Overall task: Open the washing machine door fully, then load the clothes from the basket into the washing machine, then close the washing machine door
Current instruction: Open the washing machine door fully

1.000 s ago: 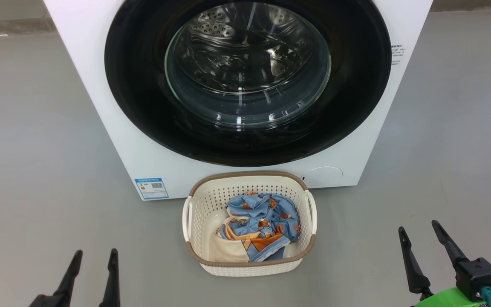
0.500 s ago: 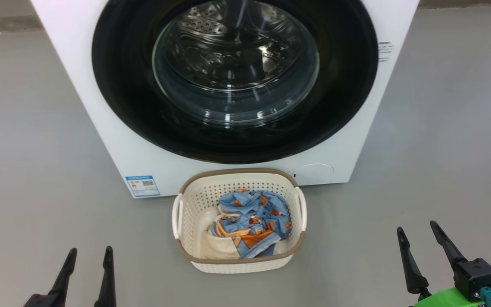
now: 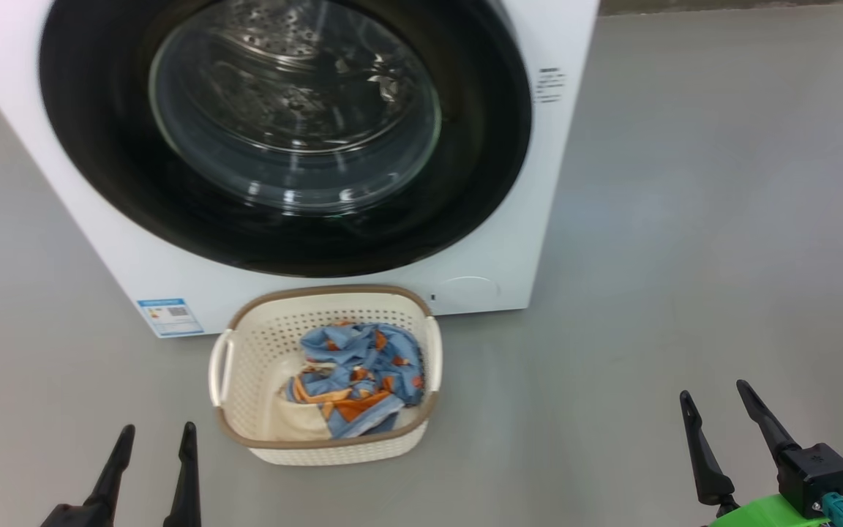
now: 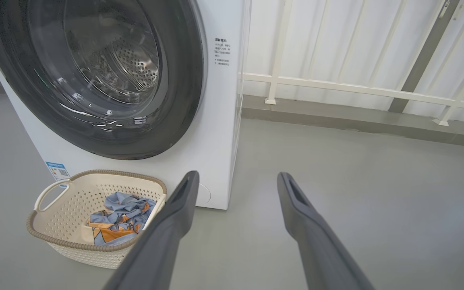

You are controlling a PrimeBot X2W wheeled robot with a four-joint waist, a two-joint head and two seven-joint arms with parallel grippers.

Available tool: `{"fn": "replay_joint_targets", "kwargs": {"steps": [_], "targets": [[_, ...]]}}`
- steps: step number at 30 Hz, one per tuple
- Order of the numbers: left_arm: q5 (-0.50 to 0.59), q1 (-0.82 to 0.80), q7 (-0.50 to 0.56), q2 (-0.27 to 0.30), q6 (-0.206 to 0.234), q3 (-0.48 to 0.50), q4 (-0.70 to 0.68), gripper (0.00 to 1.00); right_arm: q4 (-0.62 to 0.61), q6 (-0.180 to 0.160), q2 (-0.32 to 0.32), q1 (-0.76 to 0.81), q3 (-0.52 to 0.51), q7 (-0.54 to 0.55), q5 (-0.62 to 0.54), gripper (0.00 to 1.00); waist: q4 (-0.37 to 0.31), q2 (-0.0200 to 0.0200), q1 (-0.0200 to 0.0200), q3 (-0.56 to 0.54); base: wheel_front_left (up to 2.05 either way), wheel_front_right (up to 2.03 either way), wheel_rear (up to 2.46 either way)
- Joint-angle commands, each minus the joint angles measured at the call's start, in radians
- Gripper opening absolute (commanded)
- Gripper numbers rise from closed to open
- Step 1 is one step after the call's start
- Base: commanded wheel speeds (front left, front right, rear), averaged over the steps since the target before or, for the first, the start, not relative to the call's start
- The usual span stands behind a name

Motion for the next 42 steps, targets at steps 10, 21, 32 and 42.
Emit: {"fn": "replay_joint_targets", "kwargs": {"steps": [10, 21, 32, 42], "targets": [[-0.048, -0.041, -0.009, 0.013, 0.000, 0.034, -0.033, 1.00, -0.021, 0.002, -0.009, -0.025, 0.029, -0.012, 0.006, 1.00, -0.003, -0.0001, 0.0000, 0.009, 0.58, 0.81, -1.39], [-0.055, -0.037, -0.009, 0.013, 0.004, 0.031, -0.027, 1.00, -0.026, 0.002, -0.006, -0.029, 0.027, -0.012, 0.010, 1.00, -0.006, -0.0001, 0.0000, 0.008, 0.05, 0.05, -0.11], [-0.063, -0.025, -0.009, 0.013, 0.003, 0.030, -0.026, 1.00, -0.062, 0.002, 0.006, -0.031, -0.002, -0.012, 0.043, 1.00, -0.007, -0.0001, 0.0000, -0.003, 0.00, 0.00, 0.00], [-0.056, -0.015, -0.009, 0.013, 0.002, 0.025, -0.034, 1.00, -0.071, 0.002, 0.011, -0.031, -0.015, -0.012, 0.051, 0.59, -0.007, -0.0001, 0.0000, -0.008, 0.00, 0.00, 0.00]]}}
